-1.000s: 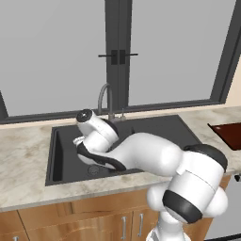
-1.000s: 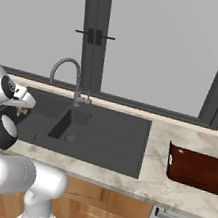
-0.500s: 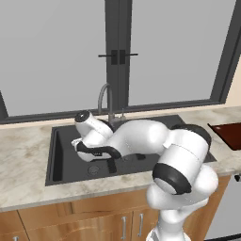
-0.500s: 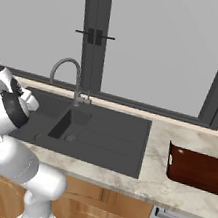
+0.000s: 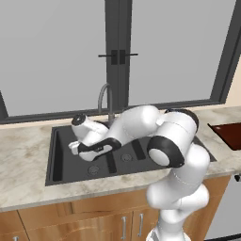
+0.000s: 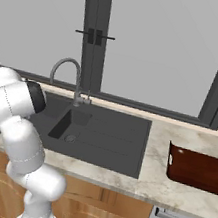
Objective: Pick up all produce items and place them in the sink. Turn on the sink faucet to wash them. Then turn the sink off and put them in the tray.
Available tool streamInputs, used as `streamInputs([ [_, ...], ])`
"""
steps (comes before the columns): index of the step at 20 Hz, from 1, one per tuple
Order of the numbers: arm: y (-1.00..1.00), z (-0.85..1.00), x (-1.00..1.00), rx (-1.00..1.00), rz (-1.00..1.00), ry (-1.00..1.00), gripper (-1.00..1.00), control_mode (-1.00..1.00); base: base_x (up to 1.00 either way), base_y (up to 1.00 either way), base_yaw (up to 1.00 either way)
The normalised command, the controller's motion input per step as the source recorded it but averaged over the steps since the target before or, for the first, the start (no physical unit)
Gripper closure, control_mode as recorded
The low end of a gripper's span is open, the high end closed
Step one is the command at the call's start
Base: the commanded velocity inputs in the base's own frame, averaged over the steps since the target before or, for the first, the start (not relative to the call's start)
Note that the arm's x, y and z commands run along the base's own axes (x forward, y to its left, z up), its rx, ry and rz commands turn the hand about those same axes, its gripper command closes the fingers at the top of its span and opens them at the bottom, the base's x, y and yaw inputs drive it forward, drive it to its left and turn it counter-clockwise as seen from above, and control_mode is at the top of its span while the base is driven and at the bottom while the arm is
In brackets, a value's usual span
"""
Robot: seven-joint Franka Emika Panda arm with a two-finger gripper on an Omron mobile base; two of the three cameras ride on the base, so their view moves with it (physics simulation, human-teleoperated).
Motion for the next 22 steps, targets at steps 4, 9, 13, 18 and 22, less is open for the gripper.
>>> streamInputs([
  [4, 0.10, -0.31, 0.17, 0.00, -0.03, 0.00, 1.00, -1.00, 0.00, 0.00, 0.00],
  [9, 0.01, -0.27, 0.14, 0.00, -0.02, 0.00, 1.00, -1.00, 0.00, 0.00, 0.00],
  [13, 0.01, -0.26, 0.15, 0.00, -0.01, 0.00, 1.00, -1.00, 0.00, 0.00, 0.00],
  [18, 0.00, -0.26, 0.16, 0.02, -0.01, 0.00, 1.00, -1.00, 0.00, 0.00, 0.00],
  [22, 0.00, -0.23, 0.17, 0.05, -0.02, 0.00, 1.00, -1.00, 0.00, 0.00, 0.00],
])
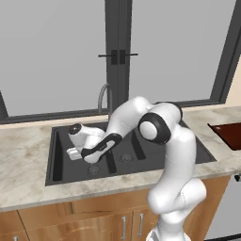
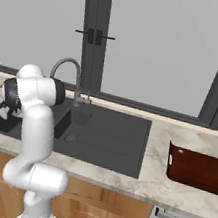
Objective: Pick up all produce items and place them in the sink. Turn on the sink faucet to wash them. Then turn the sink off and put them in the tray.
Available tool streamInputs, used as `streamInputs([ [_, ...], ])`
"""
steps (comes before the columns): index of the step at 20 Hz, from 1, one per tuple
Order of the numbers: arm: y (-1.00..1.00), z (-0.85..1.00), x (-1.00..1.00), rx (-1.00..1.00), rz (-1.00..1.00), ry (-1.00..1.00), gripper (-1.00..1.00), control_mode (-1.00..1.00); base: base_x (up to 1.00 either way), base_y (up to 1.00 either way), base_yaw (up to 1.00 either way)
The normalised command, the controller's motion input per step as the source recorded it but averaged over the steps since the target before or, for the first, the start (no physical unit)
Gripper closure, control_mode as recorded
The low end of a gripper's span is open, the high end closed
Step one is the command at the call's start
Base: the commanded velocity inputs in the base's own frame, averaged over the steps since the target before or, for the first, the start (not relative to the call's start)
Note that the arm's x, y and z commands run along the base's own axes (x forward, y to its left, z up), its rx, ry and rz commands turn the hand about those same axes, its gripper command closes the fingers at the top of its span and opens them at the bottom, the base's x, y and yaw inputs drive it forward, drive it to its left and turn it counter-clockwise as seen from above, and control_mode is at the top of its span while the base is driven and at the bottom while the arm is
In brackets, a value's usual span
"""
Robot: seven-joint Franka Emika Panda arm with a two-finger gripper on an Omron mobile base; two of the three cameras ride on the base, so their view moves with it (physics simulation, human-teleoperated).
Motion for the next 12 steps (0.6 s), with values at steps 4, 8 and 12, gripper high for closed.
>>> streamInputs([
  [4, 0.00, -0.26, 0.18, 0.05, -0.03, 0.00, 1.00, -1.00, 0.00, 0.00, 0.00],
  [8, 0.00, -0.31, 0.20, 0.02, -0.03, 0.00, 1.00, -1.00, 0.00, 0.00, 0.00],
  [12, 0.00, -0.35, 0.21, 0.00, -0.03, 0.00, 1.00, -1.00, 0.00, 0.00, 0.00],
])
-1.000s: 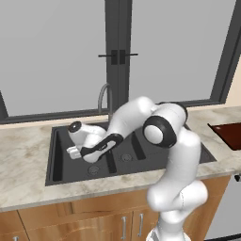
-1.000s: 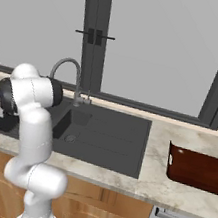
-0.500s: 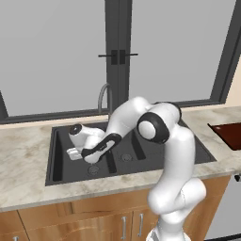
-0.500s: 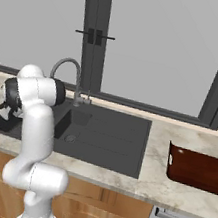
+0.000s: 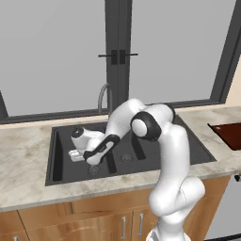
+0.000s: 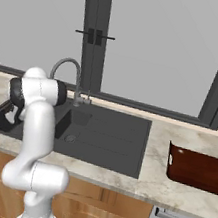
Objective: Pick up all produce items and place them in the sink. Turn on the sink faucet to wash them. Then turn the sink off and put them in the tray.
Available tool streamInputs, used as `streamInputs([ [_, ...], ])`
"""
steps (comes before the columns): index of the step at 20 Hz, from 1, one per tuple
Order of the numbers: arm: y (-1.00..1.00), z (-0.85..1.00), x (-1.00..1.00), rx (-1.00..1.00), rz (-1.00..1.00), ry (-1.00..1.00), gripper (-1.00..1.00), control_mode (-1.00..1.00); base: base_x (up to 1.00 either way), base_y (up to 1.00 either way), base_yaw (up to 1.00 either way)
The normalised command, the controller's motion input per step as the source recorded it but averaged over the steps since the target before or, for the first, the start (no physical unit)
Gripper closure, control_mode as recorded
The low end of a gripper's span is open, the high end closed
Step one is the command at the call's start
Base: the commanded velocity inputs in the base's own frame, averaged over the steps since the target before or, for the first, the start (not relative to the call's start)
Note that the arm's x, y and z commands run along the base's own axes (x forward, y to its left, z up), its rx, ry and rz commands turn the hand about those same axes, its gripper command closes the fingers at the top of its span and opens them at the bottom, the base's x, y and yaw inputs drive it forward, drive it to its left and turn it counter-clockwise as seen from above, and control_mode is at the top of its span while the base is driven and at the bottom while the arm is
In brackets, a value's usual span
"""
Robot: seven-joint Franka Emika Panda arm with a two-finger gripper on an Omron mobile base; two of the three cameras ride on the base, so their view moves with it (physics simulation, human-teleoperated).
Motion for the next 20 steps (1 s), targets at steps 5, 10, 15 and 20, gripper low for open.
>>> streamInputs([
  [5, 0.01, -0.33, 0.18, 0.00, -0.04, 0.00, 1.00, -1.00, 0.00, 0.00, 0.00],
  [10, 0.01, -0.32, 0.15, 0.00, -0.03, 0.00, 1.00, -1.00, 0.00, 0.00, 0.00],
  [15, 0.01, -0.30, 0.15, 0.00, -0.03, 0.00, 1.00, -1.00, 0.00, 0.00, 0.00],
  [20, 0.02, -0.18, 0.04, 0.00, -0.01, 0.04, 1.00, -1.00, 0.00, 0.00, 0.00],
])
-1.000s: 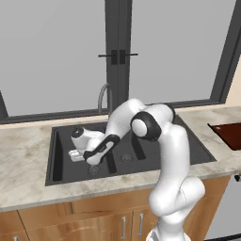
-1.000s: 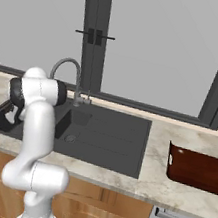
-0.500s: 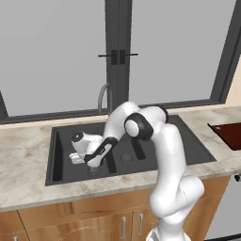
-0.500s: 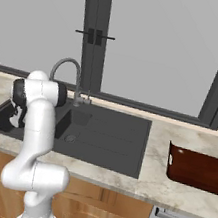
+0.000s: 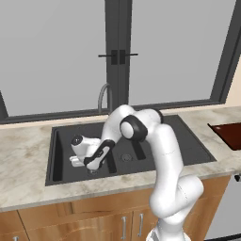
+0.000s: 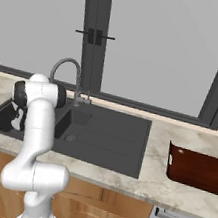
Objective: Pick up all produce items and place them in the sink. Turn on the sink faucet to wash them. Then turn the sink off and put them in the tray.
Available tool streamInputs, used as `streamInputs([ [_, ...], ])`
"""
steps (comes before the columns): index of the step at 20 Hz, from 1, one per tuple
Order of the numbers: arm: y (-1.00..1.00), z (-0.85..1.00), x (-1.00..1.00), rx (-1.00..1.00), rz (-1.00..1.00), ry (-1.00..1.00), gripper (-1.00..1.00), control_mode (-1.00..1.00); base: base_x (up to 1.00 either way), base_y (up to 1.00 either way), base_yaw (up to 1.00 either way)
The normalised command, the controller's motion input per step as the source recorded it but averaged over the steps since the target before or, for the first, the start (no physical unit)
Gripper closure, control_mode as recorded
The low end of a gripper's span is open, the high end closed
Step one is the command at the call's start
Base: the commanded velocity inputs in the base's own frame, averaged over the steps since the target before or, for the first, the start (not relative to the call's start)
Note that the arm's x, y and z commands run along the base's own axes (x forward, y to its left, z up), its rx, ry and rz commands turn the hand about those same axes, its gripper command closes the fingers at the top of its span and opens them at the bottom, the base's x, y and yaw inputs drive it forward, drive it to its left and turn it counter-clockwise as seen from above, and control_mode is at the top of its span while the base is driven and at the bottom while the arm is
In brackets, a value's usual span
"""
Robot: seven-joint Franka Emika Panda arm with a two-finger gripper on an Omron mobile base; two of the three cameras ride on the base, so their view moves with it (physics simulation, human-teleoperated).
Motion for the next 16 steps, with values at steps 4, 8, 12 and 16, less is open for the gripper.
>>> streamInputs([
  [4, 0.00, -0.13, 0.00, 0.01, 0.00, 0.02, -1.00, -1.00, 0.00, 0.00, 0.00],
  [8, 0.00, 0.00, 0.00, 0.04, 0.00, 0.00, -1.00, -1.00, 0.00, 0.00, 0.00],
  [12, 0.00, 0.07, 0.00, 0.01, 0.00, 0.00, -1.00, -1.00, 0.00, 0.00, 0.00],
  [16, 0.00, 0.35, -0.12, 0.00, 0.00, 0.00, -1.00, -1.00, 0.00, 0.00, 0.00],
])
